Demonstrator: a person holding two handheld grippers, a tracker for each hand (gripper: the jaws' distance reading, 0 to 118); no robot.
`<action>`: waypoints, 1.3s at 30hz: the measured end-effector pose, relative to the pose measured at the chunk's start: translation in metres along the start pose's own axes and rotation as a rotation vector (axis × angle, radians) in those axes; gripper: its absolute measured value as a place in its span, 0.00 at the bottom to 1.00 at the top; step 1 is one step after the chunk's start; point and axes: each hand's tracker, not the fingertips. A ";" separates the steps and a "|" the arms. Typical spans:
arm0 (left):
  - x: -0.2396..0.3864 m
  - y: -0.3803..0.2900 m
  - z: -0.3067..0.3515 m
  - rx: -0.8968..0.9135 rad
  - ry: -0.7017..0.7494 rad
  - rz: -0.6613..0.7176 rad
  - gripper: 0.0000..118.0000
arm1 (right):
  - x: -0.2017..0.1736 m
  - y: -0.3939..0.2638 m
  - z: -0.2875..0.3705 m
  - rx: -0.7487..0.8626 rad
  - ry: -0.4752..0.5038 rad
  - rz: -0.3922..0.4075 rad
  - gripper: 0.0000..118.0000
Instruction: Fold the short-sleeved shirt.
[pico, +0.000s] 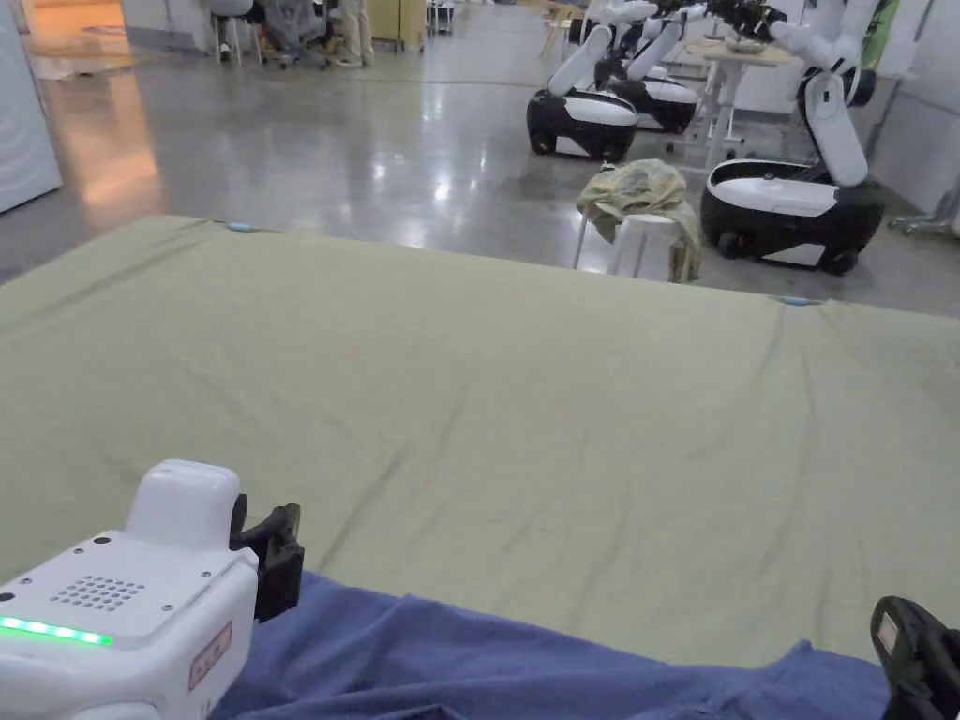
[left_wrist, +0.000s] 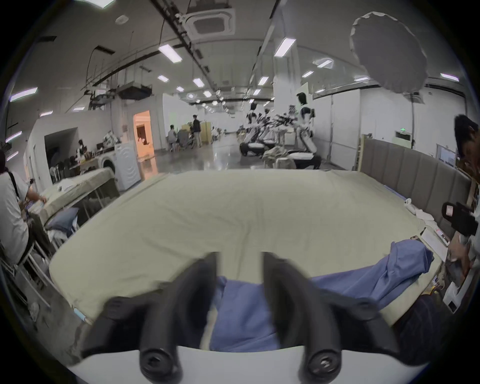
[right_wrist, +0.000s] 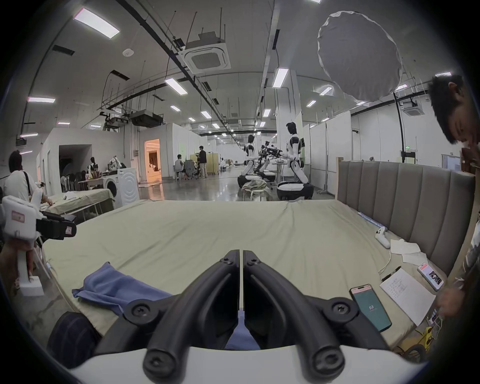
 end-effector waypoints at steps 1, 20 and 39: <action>-0.011 -0.002 -0.003 -0.015 -0.024 0.030 0.64 | -0.003 -0.002 -0.002 -0.010 0.003 -0.003 0.03; -0.132 -0.118 -0.182 -0.656 -1.019 1.070 0.77 | -0.063 -0.027 -0.048 -0.154 0.049 0.035 0.03; -0.132 -0.029 -0.125 -0.528 -0.307 0.705 0.05 | -0.068 -0.026 -0.042 -0.120 0.107 -0.015 0.04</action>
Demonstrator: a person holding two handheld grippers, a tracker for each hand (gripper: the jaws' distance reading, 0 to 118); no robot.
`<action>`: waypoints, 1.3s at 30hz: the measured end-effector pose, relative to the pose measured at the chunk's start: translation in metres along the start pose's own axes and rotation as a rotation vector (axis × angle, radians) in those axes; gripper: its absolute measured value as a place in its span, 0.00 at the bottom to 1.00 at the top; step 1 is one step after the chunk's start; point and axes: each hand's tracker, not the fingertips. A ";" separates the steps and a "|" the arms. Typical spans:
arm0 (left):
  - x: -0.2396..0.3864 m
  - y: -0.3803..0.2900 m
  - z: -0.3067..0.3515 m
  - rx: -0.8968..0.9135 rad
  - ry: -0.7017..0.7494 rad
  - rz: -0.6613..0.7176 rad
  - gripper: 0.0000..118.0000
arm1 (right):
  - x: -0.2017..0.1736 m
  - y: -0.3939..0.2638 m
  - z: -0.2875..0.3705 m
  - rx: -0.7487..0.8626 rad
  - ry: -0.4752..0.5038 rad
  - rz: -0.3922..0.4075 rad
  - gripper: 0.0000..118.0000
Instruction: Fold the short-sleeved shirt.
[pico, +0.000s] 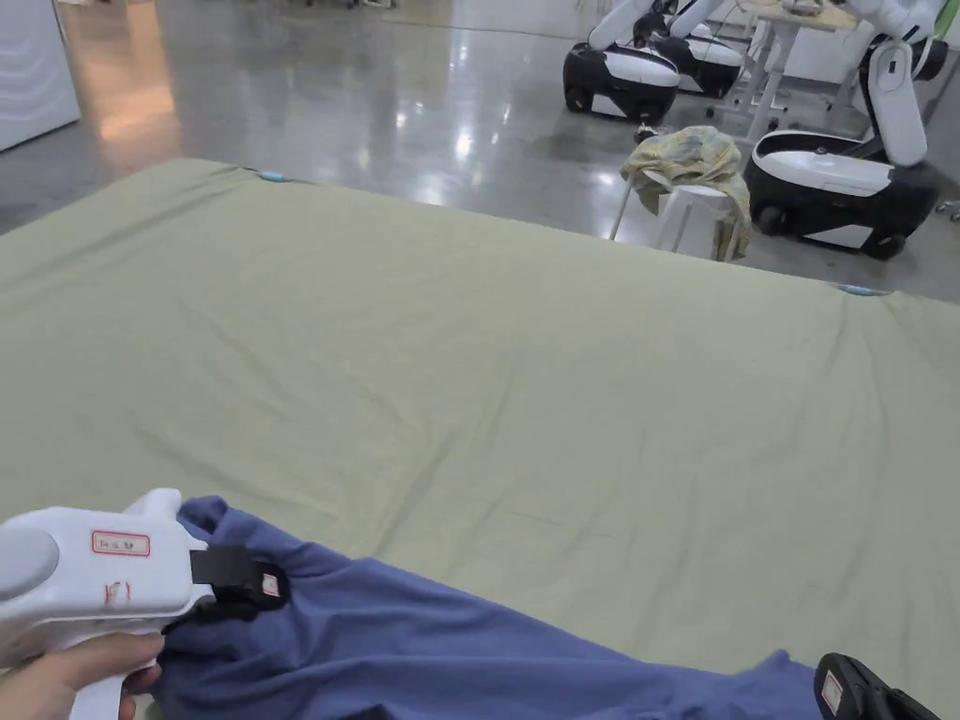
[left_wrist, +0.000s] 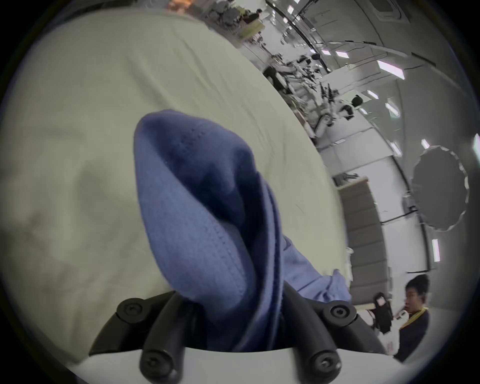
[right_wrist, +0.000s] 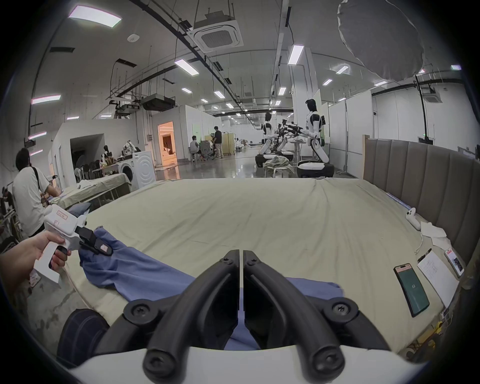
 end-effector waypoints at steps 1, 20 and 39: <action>0.011 -0.004 0.005 0.016 0.034 -0.030 0.05 | 0.001 -0.001 0.003 0.006 0.003 -0.008 0.04; 0.200 -0.177 -0.144 0.076 0.344 -0.602 0.59 | 0.035 -0.008 0.042 0.048 0.066 -0.076 0.04; 0.163 -0.166 -0.131 -0.052 -0.054 -0.345 0.07 | 0.033 -0.012 0.048 0.045 0.087 -0.137 0.04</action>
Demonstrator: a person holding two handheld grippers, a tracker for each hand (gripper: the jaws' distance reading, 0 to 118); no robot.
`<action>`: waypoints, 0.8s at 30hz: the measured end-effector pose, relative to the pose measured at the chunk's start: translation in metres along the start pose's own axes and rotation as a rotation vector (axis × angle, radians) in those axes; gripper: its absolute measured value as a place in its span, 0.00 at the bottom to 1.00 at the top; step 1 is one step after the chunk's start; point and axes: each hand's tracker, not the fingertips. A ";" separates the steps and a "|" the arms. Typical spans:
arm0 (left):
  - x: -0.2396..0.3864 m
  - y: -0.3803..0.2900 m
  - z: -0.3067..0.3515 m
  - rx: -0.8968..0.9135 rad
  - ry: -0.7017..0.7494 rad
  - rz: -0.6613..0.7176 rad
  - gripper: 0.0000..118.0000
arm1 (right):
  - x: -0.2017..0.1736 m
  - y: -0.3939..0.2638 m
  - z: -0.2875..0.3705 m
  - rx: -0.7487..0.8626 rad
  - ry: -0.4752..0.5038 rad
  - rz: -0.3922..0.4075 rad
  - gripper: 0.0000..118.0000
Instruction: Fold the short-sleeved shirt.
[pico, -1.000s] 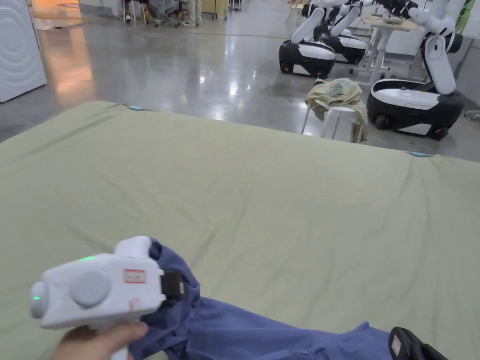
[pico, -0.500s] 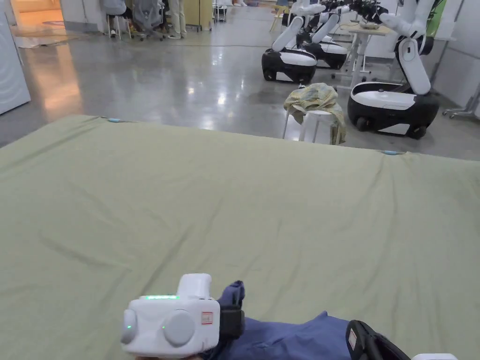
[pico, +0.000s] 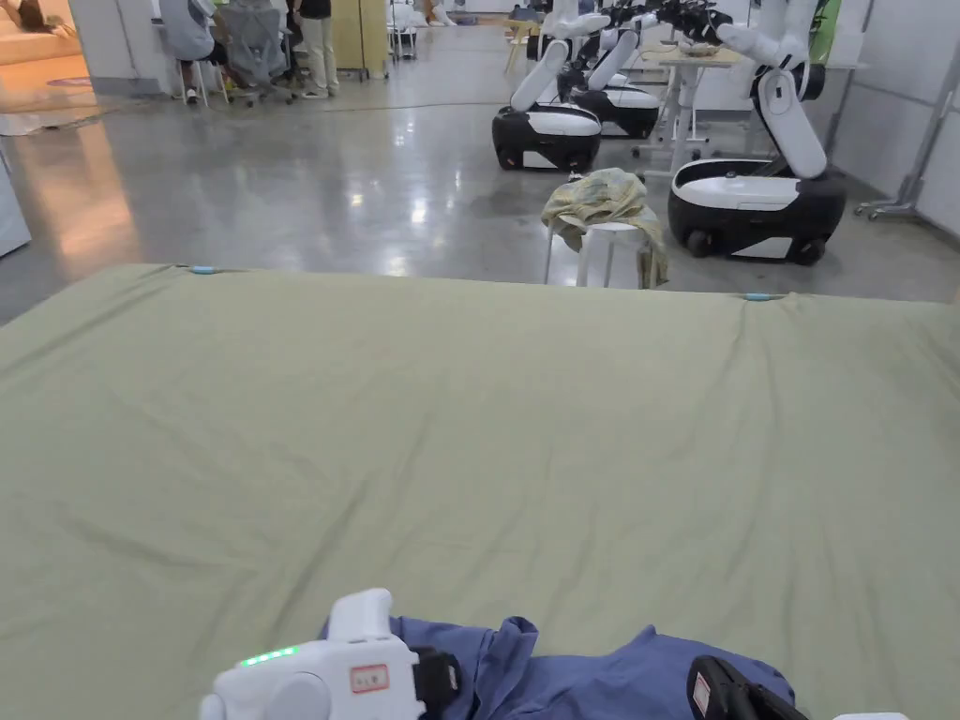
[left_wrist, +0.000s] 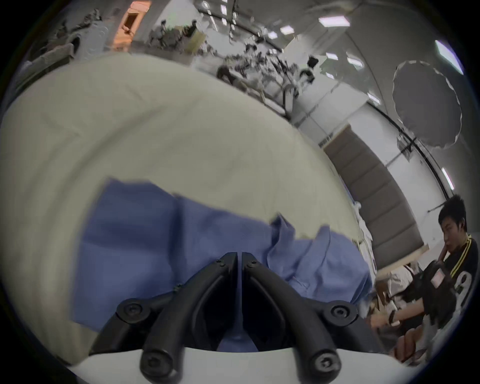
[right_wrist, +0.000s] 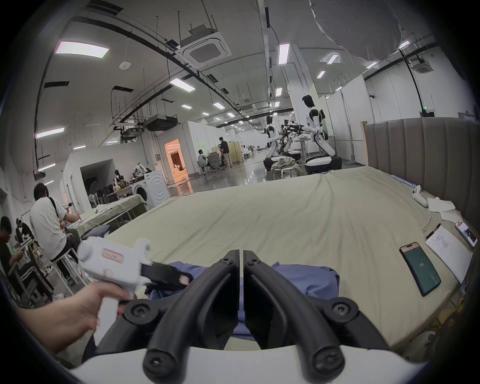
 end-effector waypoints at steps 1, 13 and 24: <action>0.009 -0.007 -0.009 -0.013 -0.030 -0.004 0.07 | 0.001 0.000 0.001 -0.003 -0.008 0.005 0.04; 0.040 -0.016 0.021 0.006 -0.022 -0.192 0.07 | 0.007 0.004 -0.002 -0.012 -0.042 0.050 0.04; -0.054 0.040 0.116 0.121 0.025 -0.176 0.82 | -0.008 -0.002 -0.019 -0.055 0.005 0.035 0.04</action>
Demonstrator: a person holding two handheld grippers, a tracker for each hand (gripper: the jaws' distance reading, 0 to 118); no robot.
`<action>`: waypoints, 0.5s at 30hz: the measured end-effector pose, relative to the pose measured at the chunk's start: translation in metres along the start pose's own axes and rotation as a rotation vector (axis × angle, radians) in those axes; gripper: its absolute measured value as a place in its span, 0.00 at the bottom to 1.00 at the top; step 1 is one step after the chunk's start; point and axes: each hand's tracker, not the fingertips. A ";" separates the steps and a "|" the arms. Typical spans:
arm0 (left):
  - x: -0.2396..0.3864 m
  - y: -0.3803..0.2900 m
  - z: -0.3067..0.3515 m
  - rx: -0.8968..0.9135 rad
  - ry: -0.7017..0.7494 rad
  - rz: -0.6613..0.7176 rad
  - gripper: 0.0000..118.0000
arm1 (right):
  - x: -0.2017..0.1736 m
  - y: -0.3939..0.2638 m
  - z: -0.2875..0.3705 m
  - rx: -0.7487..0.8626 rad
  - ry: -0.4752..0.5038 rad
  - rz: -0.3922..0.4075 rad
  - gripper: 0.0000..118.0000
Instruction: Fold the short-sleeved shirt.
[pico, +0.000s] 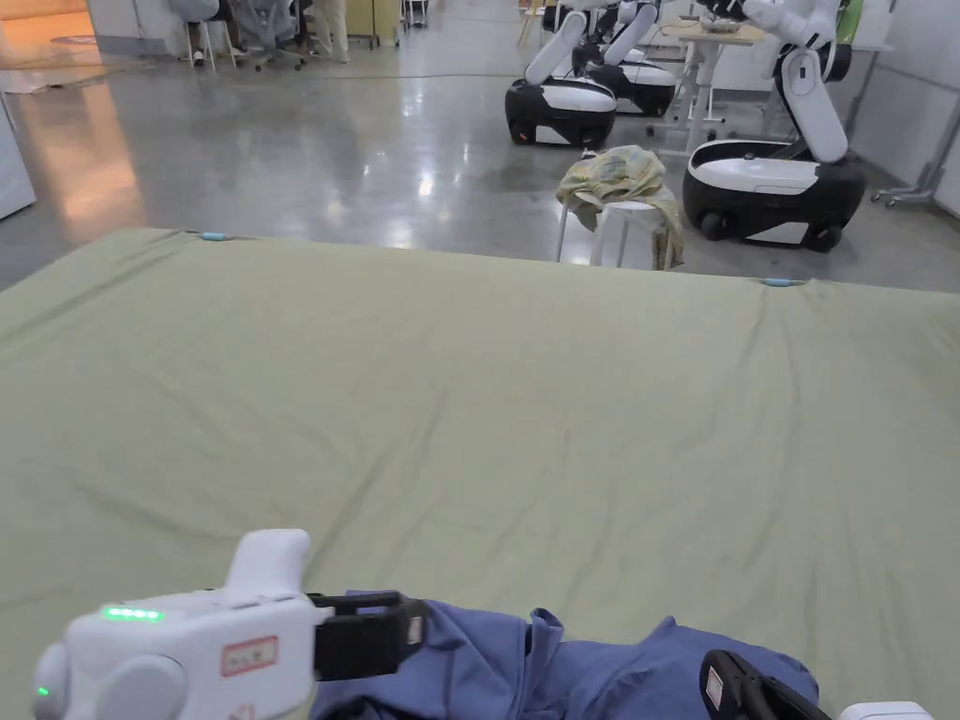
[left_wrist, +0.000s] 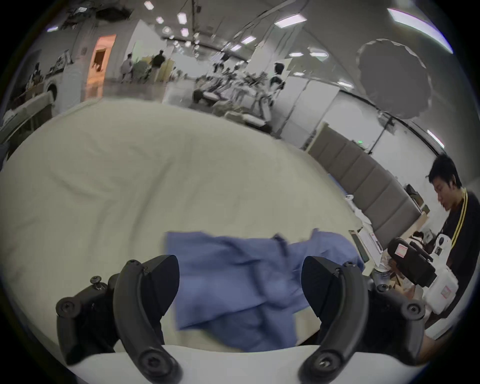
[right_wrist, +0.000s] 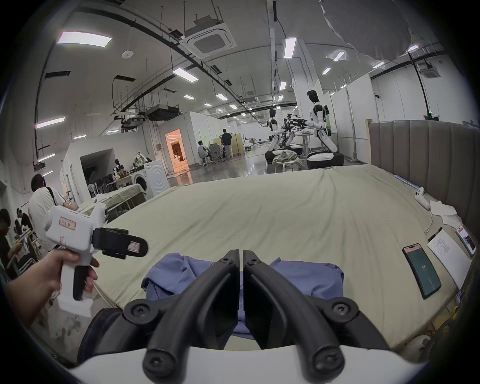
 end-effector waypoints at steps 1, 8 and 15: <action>-0.018 0.003 0.001 -0.053 -0.020 0.037 0.81 | -0.001 0.000 -0.002 -0.004 0.001 -0.005 0.04; -0.140 -0.004 -0.044 -0.304 -0.392 0.504 0.82 | -0.017 -0.003 -0.024 -0.045 0.020 -0.012 0.04; -0.137 -0.010 -0.115 -0.332 -0.735 0.574 0.78 | -0.021 -0.002 -0.039 -0.076 -0.012 0.009 0.04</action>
